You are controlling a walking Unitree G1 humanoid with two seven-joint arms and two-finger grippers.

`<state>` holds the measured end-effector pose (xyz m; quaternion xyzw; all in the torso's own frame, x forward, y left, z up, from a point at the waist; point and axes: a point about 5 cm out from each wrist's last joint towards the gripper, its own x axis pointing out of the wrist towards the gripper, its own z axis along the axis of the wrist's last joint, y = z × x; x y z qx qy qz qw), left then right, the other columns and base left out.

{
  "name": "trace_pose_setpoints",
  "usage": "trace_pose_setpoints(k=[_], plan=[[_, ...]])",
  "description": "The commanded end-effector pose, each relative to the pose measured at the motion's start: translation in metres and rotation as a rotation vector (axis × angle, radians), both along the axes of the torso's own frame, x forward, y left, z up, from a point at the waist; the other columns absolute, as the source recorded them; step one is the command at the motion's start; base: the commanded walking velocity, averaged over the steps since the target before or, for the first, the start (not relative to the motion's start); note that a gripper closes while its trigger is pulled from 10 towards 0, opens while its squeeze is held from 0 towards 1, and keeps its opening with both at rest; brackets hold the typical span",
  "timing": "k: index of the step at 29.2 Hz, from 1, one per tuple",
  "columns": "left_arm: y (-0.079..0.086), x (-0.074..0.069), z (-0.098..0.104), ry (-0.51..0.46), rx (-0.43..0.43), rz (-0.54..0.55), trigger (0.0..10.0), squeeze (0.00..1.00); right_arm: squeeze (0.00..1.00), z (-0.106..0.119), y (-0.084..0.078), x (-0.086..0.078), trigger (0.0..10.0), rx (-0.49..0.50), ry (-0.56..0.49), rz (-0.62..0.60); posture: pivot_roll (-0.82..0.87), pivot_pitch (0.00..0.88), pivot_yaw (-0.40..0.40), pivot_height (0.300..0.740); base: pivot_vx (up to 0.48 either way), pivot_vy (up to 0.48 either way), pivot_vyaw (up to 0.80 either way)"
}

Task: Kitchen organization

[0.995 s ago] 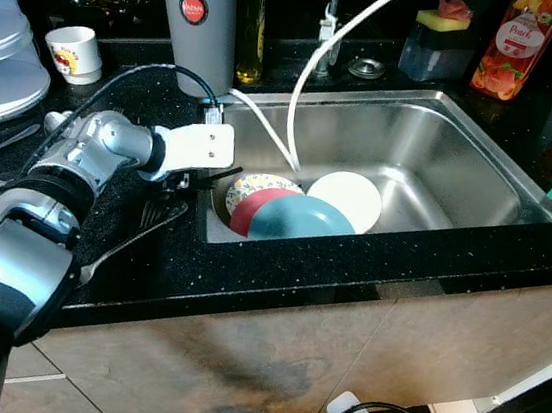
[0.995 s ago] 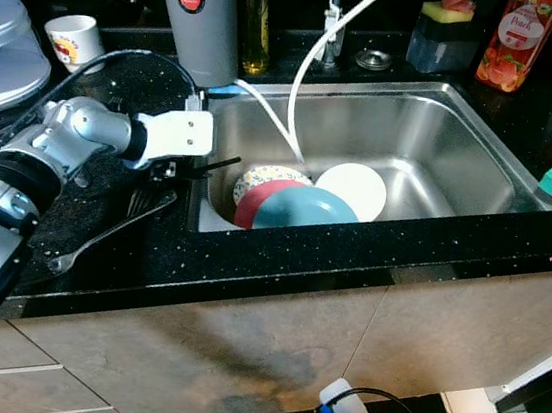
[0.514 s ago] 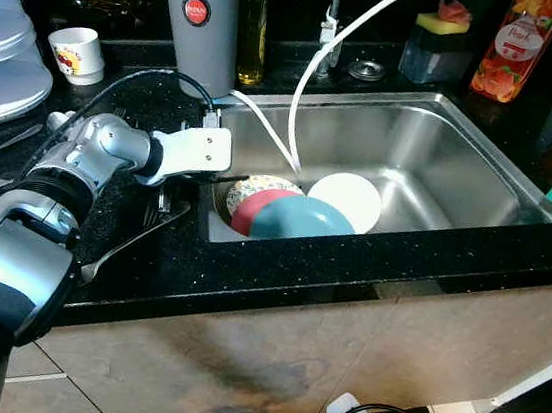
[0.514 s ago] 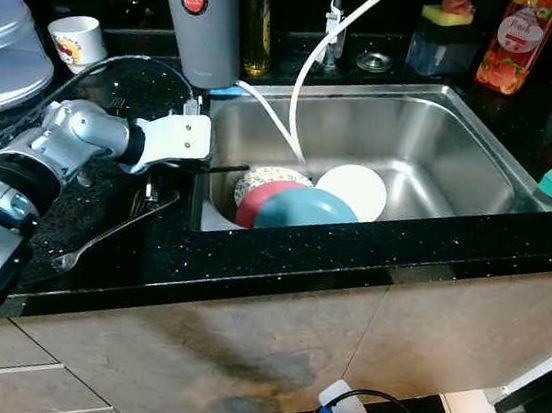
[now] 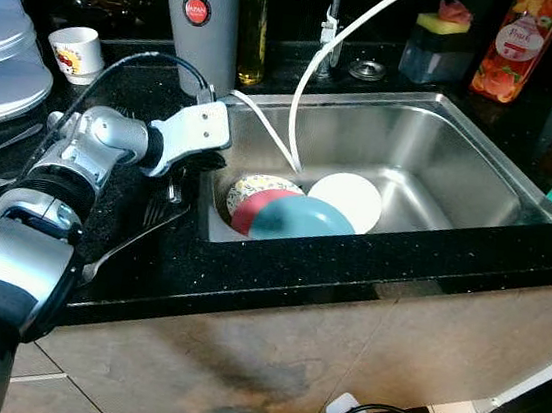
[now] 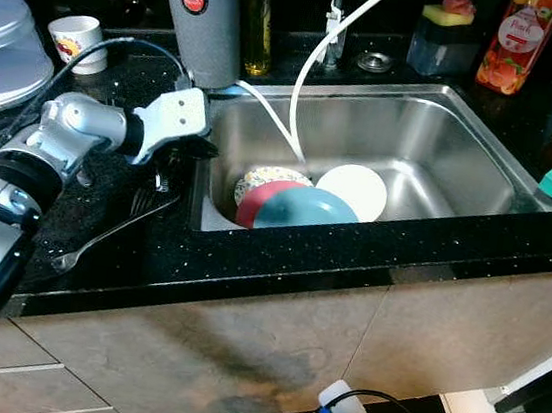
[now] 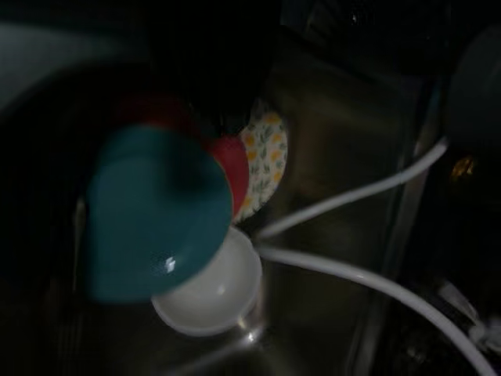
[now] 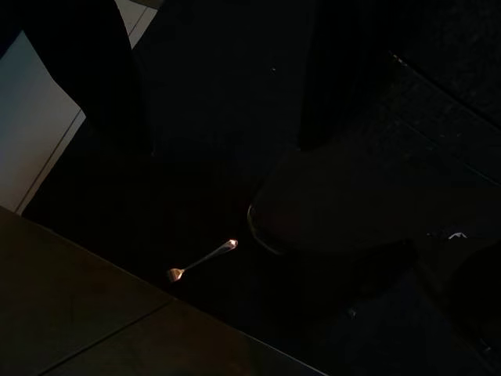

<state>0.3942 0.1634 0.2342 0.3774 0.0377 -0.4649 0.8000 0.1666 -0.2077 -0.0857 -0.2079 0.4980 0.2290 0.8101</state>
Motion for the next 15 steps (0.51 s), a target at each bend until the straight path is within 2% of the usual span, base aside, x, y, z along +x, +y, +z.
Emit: trace_pose_setpoints(k=[1,3,4,6,8,11,12,13,14,15], plan=[[-0.004,0.001,0.007,-0.003,-0.027,-0.015,0.0,0.0,0.0,0.0,0.002,0.0,10.0,-0.005,-0.002,0.017,0.0,0.005,0.03,0.74,0.0,0.0,0.0],[-0.007,0.001,0.019,0.012,-0.138,-0.032,0.0,0.0,0.0,0.0,0.002,0.001,10.0,-0.006,-0.003,0.019,0.01,0.004,0.029,0.74,0.0,0.0,0.0],[-0.007,0.001,0.019,0.012,-0.138,-0.032,0.0,0.0,0.0,0.0,0.002,0.001,10.0,-0.006,-0.003,0.019,0.01,0.004,0.029,0.74,0.0,0.0,0.0],[-0.012,0.001,0.038,0.044,-0.305,-0.076,0.0,0.0,0.0,0.0,0.002,0.001,10.0,-0.008,-0.004,0.021,0.01,0.003,0.029,0.74,0.0,0.0,0.0],[-0.015,0.0,0.051,0.07,-0.423,-0.116,0.0,0.0,0.0,0.0,0.002,0.001,10.0,-0.009,-0.005,0.022,0.01,0.001,0.028,0.74,0.0,0.0,0.0],[-0.016,0.0,0.059,0.087,-0.501,-0.136,0.0,0.0,0.0,0.0,0.002,0.001,10.0,-0.011,-0.005,0.022,0.01,0.001,0.028,0.74,0.0,0.0,0.0],[-0.016,-0.002,0.062,0.101,-0.518,-0.159,4.0,0.0,0.0,0.0,0.002,0.001,10.0,-0.011,-0.005,0.022,0.0,0.003,0.029,0.74,0.0,0.0,0.0],[-0.016,-0.004,0.064,0.111,-0.518,-0.182,4.0,0.0,0.0,0.0,0.002,0.001,10.0,-0.012,-0.005,0.022,0.0,0.003,0.029,0.74,0.0,0.0,0.0],[-0.016,-0.006,0.065,0.12,-0.504,-0.213,8.5,0.0,0.0,0.0,0.002,0.001,10.0,-0.012,-0.005,0.021,0.0,0.003,0.029,0.74,0.0,0.0,0.0],[-0.014,-0.012,0.067,0.132,-0.456,-0.268,10.0,0.0,0.0,0.0,0.002,0.001,10.0,-0.013,-0.005,0.021,0.0,0.003,0.029,0.74,0.0,0.0,0.0]])
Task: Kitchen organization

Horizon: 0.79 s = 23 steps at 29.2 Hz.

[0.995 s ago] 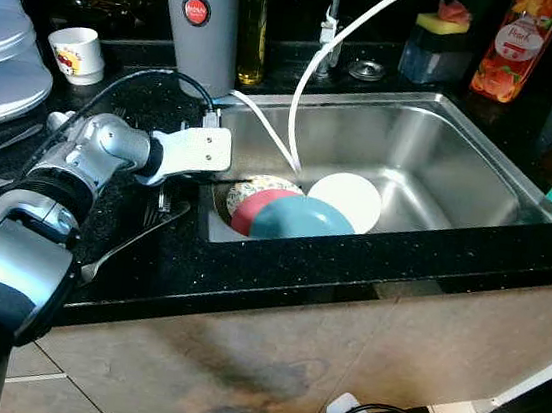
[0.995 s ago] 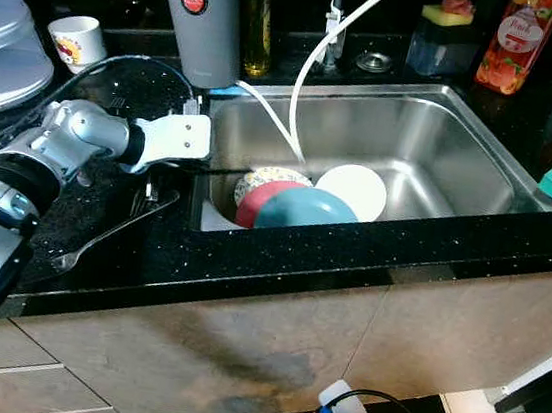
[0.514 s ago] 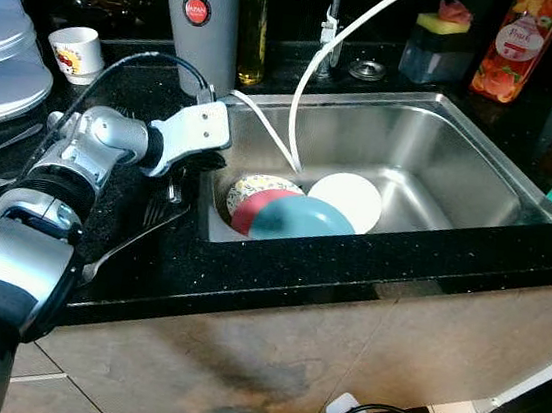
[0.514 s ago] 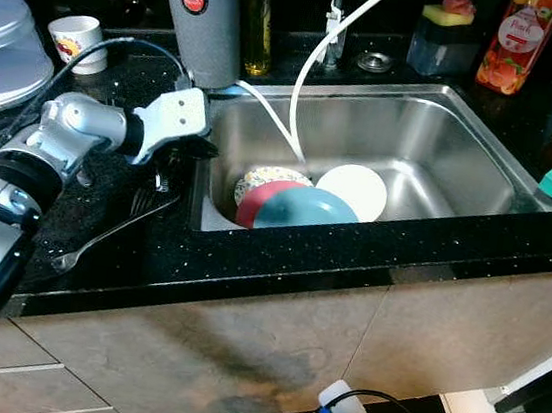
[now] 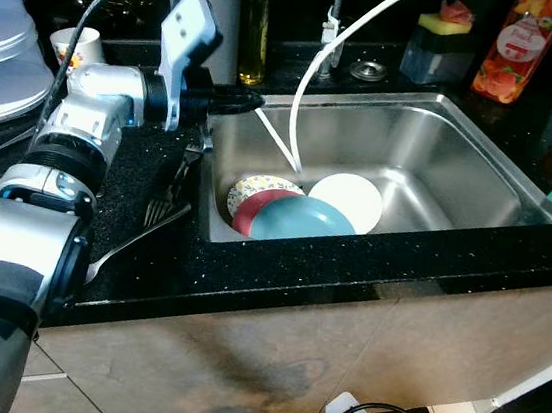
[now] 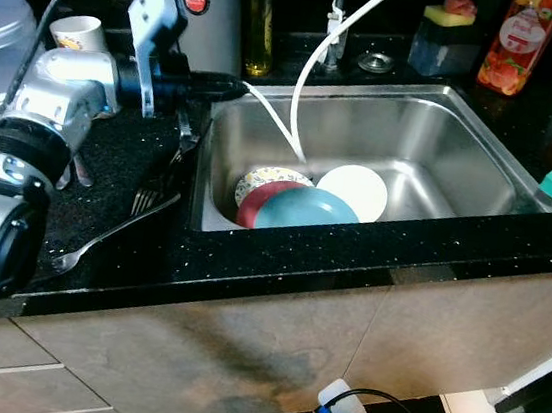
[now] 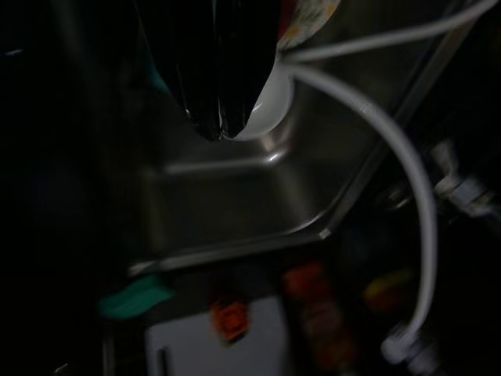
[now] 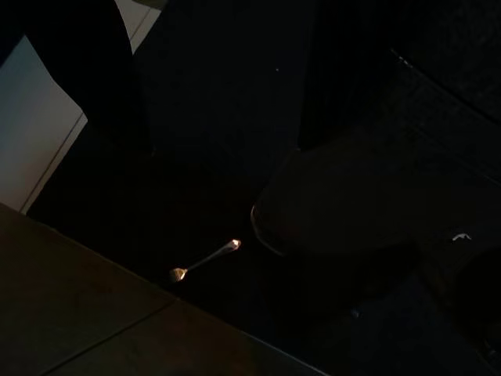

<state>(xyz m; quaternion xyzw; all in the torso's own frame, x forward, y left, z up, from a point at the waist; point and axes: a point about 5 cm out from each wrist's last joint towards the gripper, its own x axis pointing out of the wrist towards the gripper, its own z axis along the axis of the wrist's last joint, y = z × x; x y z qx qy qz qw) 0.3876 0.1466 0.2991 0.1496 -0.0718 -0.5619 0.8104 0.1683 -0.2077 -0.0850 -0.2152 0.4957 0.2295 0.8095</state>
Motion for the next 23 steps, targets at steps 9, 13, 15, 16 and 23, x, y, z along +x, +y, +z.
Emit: trace_pose_setpoints(k=[9,13,15,16,23], plan=[[0.038,-0.06,0.016,0.092,0.322,-0.325,10.0,1.0,0.0,-0.001,0.003,0.0,10.0,-0.004,0.002,0.016,0.02,0.0,0.037,0.74,0.0,0.0,0.0],[0.056,-0.092,-0.003,0.184,0.597,-0.367,10.0,1.0,0.0,-0.001,0.004,0.0,10.0,-0.005,0.001,0.018,0.03,0.0,0.038,0.74,0.0,0.0,0.0],[0.06,-0.1,-0.007,0.203,0.671,-0.376,10.0,1.0,0.0,-0.001,0.004,0.0,10.0,-0.006,0.001,0.02,0.04,0.0,0.038,0.74,0.0,0.0,0.0],[0.061,-0.102,-0.008,0.206,0.686,-0.381,10.0,1.0,0.0,-0.001,0.005,0.0,10.0,-0.006,0.001,0.021,0.04,0.0,0.037,0.74,0.0,0.0,0.0],[0.071,-0.105,-0.031,0.227,0.984,-0.359,10.0,1.0,0.0,-0.001,0.005,0.001,10.0,-0.01,0.002,0.025,0.04,0.0,0.036,0.74,0.0,0.0,0.0]])
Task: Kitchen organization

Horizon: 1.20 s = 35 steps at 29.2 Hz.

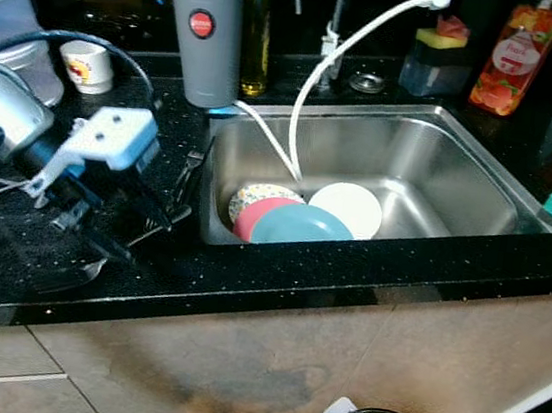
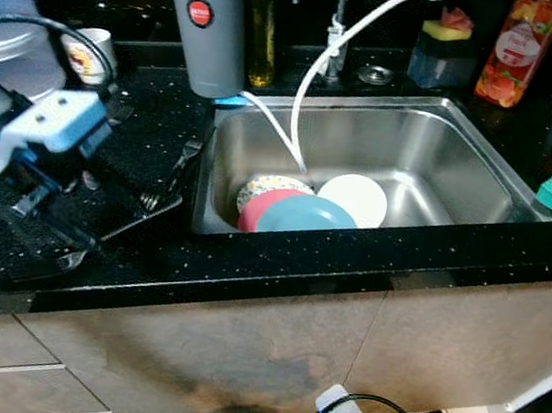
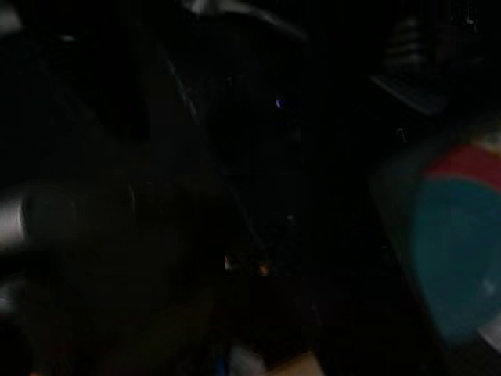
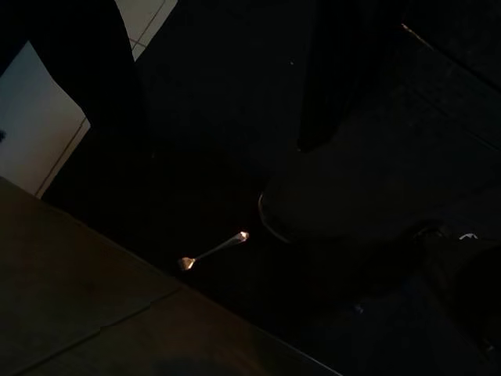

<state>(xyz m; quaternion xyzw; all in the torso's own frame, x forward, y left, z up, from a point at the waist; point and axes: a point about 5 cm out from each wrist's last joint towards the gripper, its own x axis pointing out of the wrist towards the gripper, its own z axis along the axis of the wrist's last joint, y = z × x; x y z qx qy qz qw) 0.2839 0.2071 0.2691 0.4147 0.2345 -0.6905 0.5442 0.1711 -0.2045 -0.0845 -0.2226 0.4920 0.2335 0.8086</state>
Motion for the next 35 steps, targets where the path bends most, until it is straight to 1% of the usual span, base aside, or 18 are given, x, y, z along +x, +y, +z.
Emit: trace_pose_setpoints(k=[1,2,3,6,7,9,10,11,12,13,14,15,23,27,29,30,34,35], plan=[[0.011,0.002,-0.001,-0.027,0.094,0.034,10.0,1.0,0.0,-0.001,0.002,-0.002,10.0,-0.004,0.008,0.009,0.03,0.0,0.037,0.74,0.0,0.0,0.0],[0.011,0.002,-0.001,-0.027,0.094,0.034,10.0,1.0,0.0,-0.001,0.002,-0.002,10.0,-0.004,0.008,0.009,0.03,0.0,0.037,0.74,0.0,0.0,0.0],[0.012,0.007,0.0,-0.05,0.119,0.049,10.0,1.0,0.0,-0.001,0.002,-0.002,10.0,-0.005,0.008,0.009,0.03,0.0,0.038,0.74,0.0,0.0,0.0],[0.015,0.013,0.003,-0.086,0.187,0.067,10.0,1.0,0.0,-0.001,0.002,-0.002,10.0,-0.007,0.007,0.008,0.03,0.0,0.038,0.74,0.0,0.0,0.0],[0.015,0.016,0.004,-0.093,0.202,0.09,10.0,1.0,0.0,-0.001,0.002,-0.002,10.0,-0.007,0.007,0.007,0.03,0.0,0.038,0.74,0.0,0.0,0.0],[0.015,0.021,0.006,-0.116,0.22,0.141,10.0,1.0,0.0,-0.001,0.002,-0.002,10.0,-0.009,0.006,0.008,0.03,0.0,0.038,0.74,0.0,0.0,0.0],[0.015,0.021,0.006,-0.116,0.22,0.141,10.0,1.0,0.0,-0.001,0.002,-0.002,10.0,-0.009,0.006,0.008,0.03,0.0,0.038,0.74,0.0,0.0,0.0],[0.014,0.023,0.006,-0.132,0.229,0.164,10.0,1.0,0.0,-0.001,0.002,-0.002,10.0,-0.009,0.006,0.008,0.03,0.0,0.038,0.74,0.0,0.0,0.0],[0.014,0.024,0.005,-0.114,0.237,0.202,10.0,0.94,0.0,-0.001,0.002,-0.002,10.0,-0.01,0.006,0.009,0.03,0.0,0.035,0.74,0.0,0.0,0.0],[0.014,0.024,0.005,-0.114,0.237,0.202,10.0,0.94,0.0,-0.001,0.002,-0.002,10.0,-0.01,0.006,0.009,0.03,0.0,0.035,0.74,0.0,0.0,0.0],[0.015,0.023,0.003,-0.087,0.256,0.244,10.0,0.0,0.0,-0.001,0.002,-0.002,10.0,-0.011,0.006,0.009,0.03,0.0,0.037,0.74,0.0,0.0,0.0],[0.017,0.02,0.001,-0.034,0.275,0.298,10.0,0.0,0.0,-0.001,0.002,-0.002,10.0,-0.01,0.005,0.008,0.03,0.0,0.039,0.74,0.0,0.0,0.0],[0.017,0.016,0.001,0.044,0.247,0.362,10.0,0.0,0.0,-0.001,0.003,-0.001,10.0,-0.01,0.002,0.008,0.04,0.0,0.042,0.74,0.0,0.0,0.0],[0.017,0.011,0.001,0.061,0.254,0.383,10.0,0.0,0.0,-0.001,0.003,0.0,10.0,-0.009,0.001,0.009,0.04,0.0,0.042,0.74,0.0,0.0,0.0],[0.019,0.008,0.001,0.064,0.274,0.404,10.0,0.0,0.0,-0.001,0.004,0.0,10.0,-0.004,0.001,0.008,0.05,0.0,0.042,0.74,0.0,0.0,0.0],[0.021,0.006,0.0,0.067,0.283,0.414,10.0,0.0,0.0,-0.001,0.006,0.0,10.0,0.019,0.012,0.014,0.05,0.0,0.041,0.74,0.0,0.0,0.0],[0.023,0.003,0.0,0.077,0.285,0.421,10.0,0.0,0.0,-0.001,0.008,-0.002,10.0,0.053,0.035,0.025,0.06,0.0,0.041,0.74,0.0,0.0,0.0],[0.023,0.001,0.0,0.085,0.283,0.423,10.0,0.0,0.0,-0.001,0.009,-0.002,10.0,0.054,0.037,0.029,0.06,0.0,0.041,0.74,0.0,0.0,0.8]])
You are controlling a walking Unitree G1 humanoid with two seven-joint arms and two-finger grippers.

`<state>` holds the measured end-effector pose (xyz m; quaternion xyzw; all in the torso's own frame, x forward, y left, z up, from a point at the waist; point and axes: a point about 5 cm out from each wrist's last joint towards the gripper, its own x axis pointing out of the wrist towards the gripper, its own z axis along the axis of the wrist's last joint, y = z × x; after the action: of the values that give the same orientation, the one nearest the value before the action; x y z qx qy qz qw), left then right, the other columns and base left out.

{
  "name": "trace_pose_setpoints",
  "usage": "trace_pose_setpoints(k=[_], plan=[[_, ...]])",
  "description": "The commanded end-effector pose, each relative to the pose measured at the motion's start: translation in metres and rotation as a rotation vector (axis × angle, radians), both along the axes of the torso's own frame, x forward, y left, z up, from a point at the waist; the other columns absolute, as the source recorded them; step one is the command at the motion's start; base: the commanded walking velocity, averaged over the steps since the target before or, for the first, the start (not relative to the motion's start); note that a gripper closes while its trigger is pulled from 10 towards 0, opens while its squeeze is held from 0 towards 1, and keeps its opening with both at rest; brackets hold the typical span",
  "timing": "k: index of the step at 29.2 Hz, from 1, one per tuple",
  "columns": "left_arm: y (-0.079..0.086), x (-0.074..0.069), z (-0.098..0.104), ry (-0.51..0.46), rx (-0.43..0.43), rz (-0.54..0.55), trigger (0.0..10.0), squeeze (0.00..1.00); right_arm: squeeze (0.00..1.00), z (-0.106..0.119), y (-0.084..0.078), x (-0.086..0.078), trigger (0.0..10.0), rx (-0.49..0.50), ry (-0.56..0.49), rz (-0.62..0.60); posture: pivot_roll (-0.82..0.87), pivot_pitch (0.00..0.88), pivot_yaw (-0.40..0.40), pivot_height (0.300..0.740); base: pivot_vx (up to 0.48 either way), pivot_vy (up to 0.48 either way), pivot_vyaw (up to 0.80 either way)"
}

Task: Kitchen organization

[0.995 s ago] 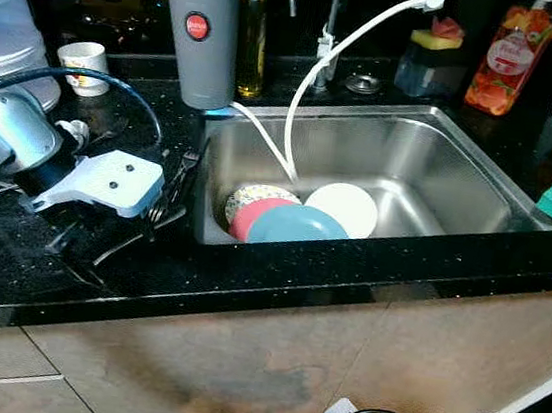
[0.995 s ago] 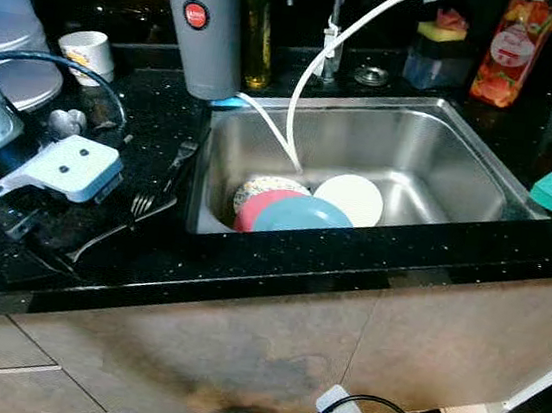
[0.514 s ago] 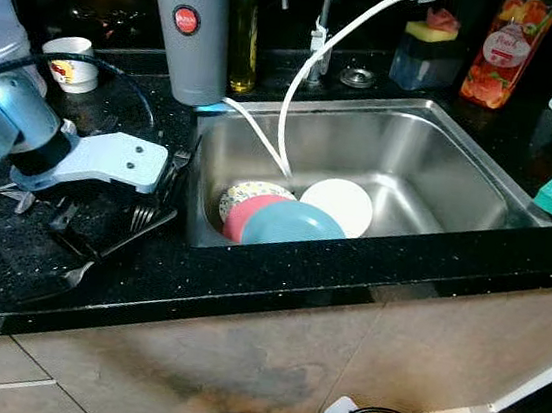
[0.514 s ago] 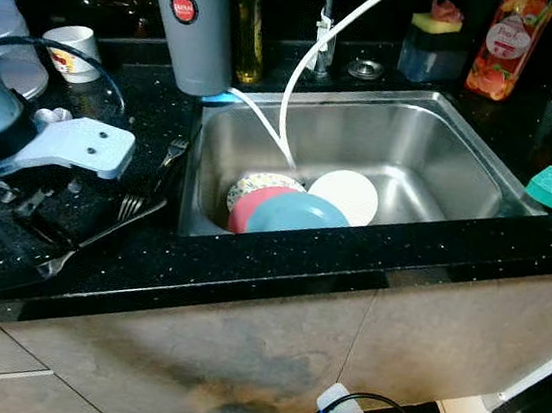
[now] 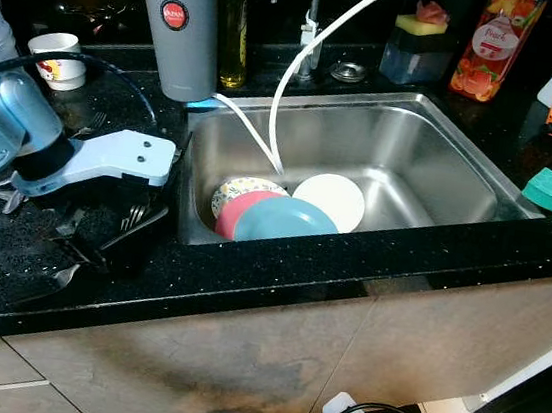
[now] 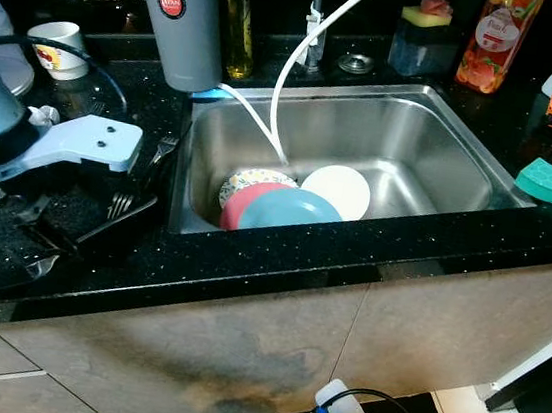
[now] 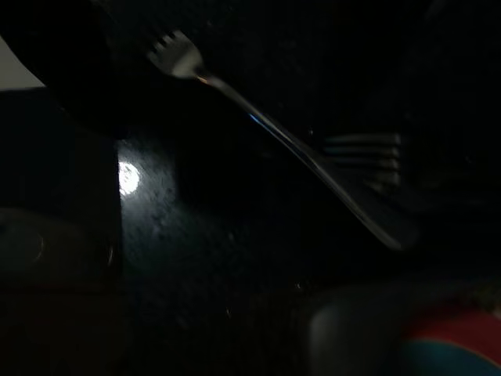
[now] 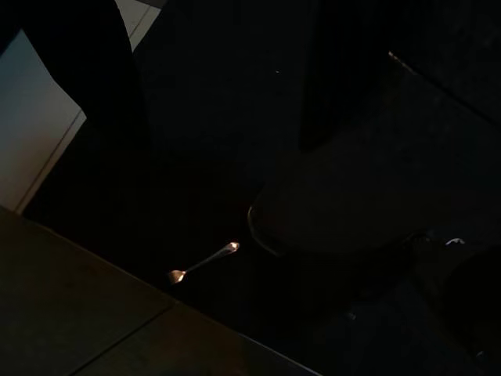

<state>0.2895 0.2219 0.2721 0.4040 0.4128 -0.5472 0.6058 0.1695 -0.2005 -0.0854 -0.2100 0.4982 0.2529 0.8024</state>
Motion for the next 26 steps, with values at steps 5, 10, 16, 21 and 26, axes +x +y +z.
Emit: trace_pose_setpoints(k=[5,10,16,21,26], plan=[[0.01,-0.01,-0.004,0.046,0.031,0.04,10.0,0.0,0.0,-0.001,0.006,0.0,10.0,0.033,0.014,0.009,0.07,0.0,0.039,0.74,0.0,0.0,0.8],[0.012,-0.016,-0.007,0.072,0.033,0.064,10.0,0.0,0.0,-0.001,0.007,-0.001,10.0,0.052,0.031,0.009,0.08,0.0,0.039,0.74,0.0,0.0,0.8],[0.012,-0.02,-0.006,0.087,0.027,0.081,10.0,0.0,0.0,-0.001,0.006,-0.001,10.0,0.046,0.018,-0.007,0.08,0.0,0.04,0.74,0.0,0.0,0.77],[0.014,-0.018,-0.012,0.091,0.036,0.09,10.0,0.0,0.0,-0.001,0.006,-0.001,10.0,0.049,0.014,-0.022,0.07,0.0,0.046,0.74,0.0,0.0,0.0],[0.014,-0.006,-0.016,0.033,0.037,0.119,10.0,0.0,0.0,-0.001,0.006,-0.001,10.0,0.053,0.015,-0.024,0.07,0.0,0.048,0.74,0.0,0.0,0.0]])
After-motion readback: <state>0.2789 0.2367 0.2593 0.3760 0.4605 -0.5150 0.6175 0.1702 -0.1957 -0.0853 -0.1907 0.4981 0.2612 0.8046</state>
